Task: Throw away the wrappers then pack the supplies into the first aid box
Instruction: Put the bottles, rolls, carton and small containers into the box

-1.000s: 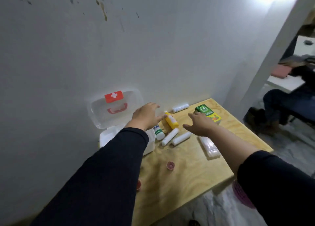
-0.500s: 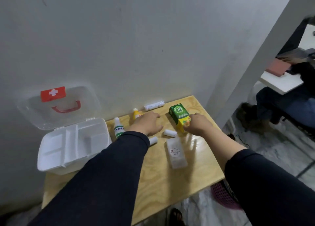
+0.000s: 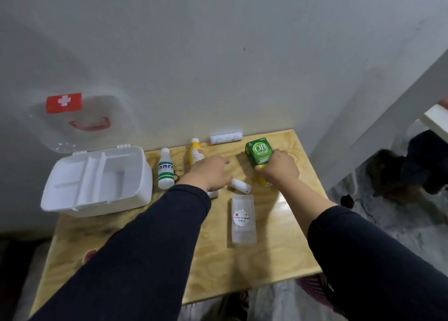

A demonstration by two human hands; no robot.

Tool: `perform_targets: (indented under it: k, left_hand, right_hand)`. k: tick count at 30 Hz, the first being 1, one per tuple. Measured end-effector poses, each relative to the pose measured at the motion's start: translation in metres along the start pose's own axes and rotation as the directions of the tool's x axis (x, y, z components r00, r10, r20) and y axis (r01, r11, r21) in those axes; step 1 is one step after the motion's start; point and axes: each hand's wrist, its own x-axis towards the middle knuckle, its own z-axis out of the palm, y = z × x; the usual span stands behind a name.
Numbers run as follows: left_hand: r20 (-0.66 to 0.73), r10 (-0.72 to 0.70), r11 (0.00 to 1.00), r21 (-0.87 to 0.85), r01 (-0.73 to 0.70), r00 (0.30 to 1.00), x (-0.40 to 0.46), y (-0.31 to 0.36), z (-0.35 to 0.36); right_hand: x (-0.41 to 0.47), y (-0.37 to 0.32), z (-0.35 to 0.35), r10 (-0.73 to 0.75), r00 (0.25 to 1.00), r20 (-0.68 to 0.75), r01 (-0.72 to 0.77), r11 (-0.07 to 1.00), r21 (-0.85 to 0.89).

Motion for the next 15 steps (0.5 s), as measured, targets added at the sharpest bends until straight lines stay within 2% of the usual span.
perform_targets:
  k: [5,8,15]
  left_hand:
    - [-0.101,-0.022,1.0,-0.012,0.021,0.995,-0.015,-0.013,-0.02]
    - [-0.147,-0.049,0.999,-0.029,0.045,0.988,-0.031,-0.025,-0.033]
    - [-0.258,-0.211,0.975,-0.126,0.184,0.943,-0.097,-0.094,-0.066]
  right_hand:
    - [-0.011,-0.029,-0.03,-0.189,0.98,-0.062,0.189,0.982,0.004]
    - [-0.022,-0.057,-0.042,-0.337,0.939,-0.064,0.331,0.94,-0.085]
    - [-0.073,-0.155,-0.043,-0.614,0.788,-0.051,0.599,0.782,-0.174]
